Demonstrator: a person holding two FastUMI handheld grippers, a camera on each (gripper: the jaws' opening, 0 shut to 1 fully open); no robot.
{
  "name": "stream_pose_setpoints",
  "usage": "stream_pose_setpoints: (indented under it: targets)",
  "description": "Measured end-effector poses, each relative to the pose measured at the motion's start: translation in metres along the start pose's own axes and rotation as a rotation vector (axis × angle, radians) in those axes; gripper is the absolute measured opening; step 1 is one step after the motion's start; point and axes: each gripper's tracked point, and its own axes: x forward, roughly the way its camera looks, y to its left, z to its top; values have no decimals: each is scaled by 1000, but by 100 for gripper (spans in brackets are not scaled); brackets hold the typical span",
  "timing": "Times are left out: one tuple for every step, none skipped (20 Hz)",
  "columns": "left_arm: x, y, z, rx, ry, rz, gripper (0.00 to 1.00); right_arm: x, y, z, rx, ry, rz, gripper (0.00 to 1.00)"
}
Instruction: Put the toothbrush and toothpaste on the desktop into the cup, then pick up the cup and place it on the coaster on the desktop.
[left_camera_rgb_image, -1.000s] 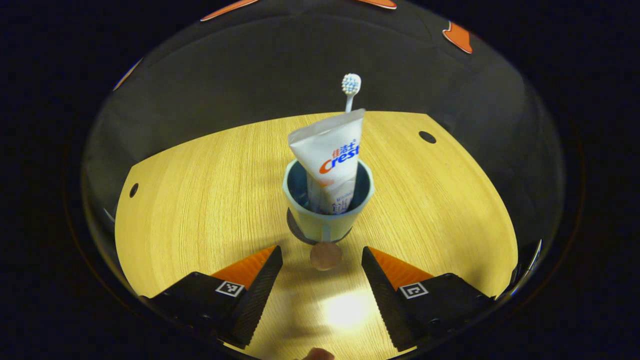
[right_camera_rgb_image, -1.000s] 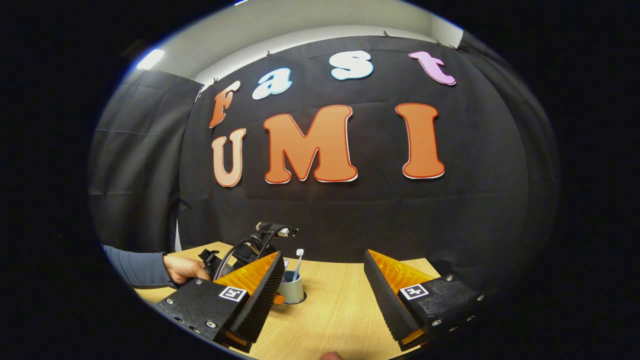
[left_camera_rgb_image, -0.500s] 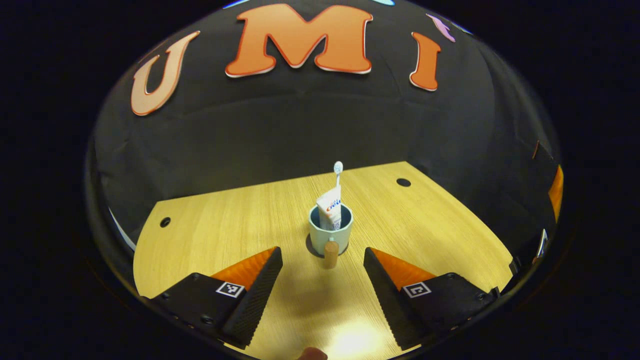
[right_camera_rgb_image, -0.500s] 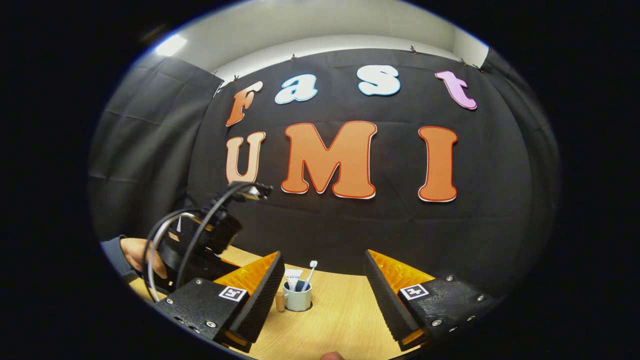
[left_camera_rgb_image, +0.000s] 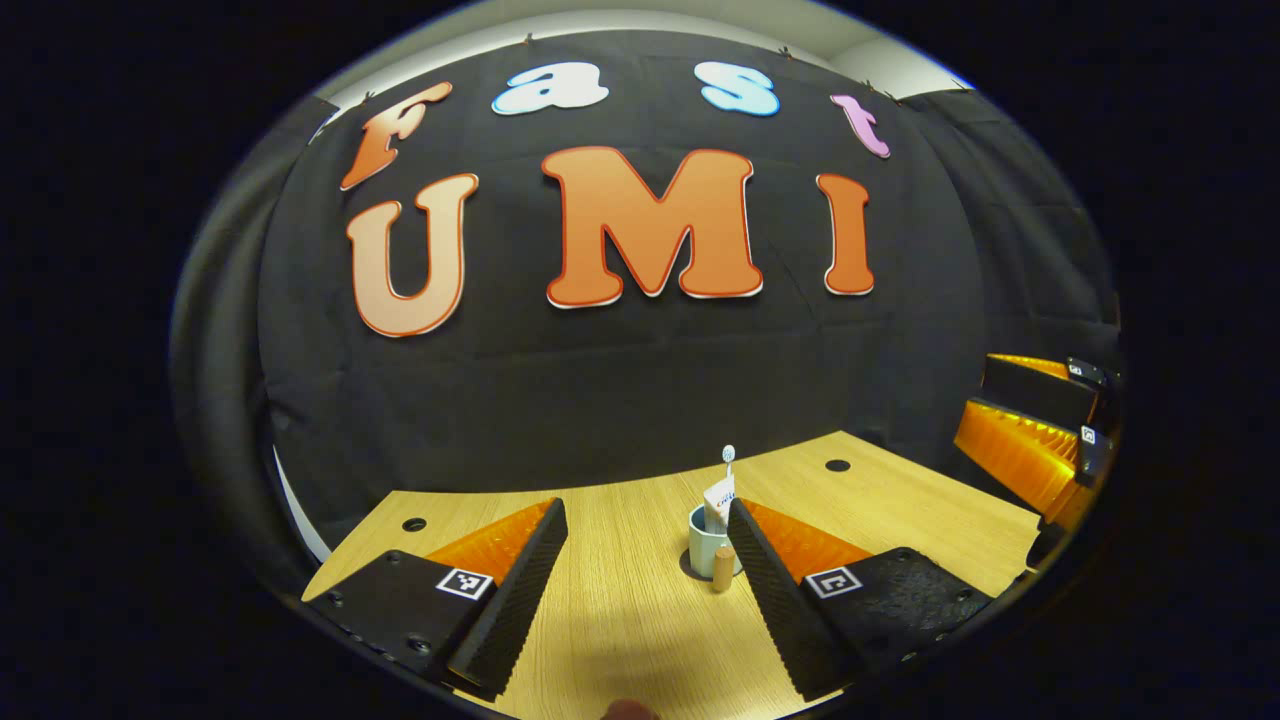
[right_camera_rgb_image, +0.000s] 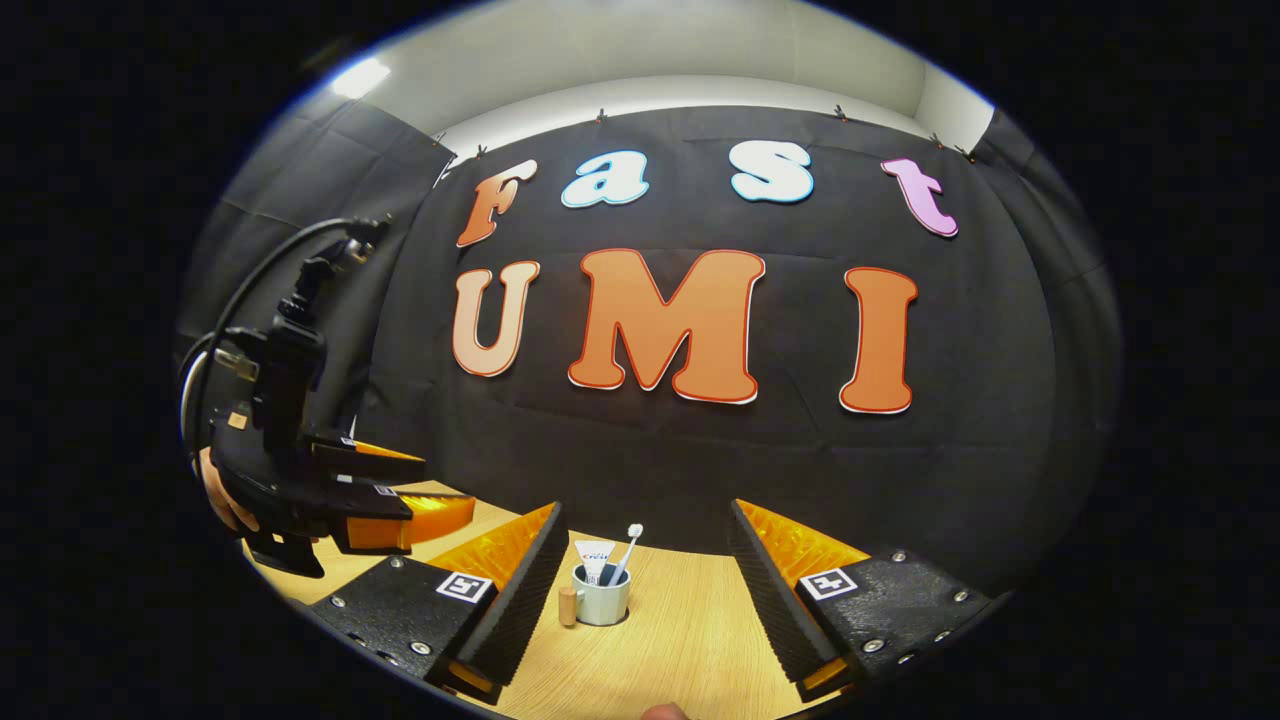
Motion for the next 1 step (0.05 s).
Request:
stream_pose_setpoints:
  targets:
    - [-7, 2, 5, -7, -31, 4, 97, -3, 3, 0, -3, -3, 4, 96]
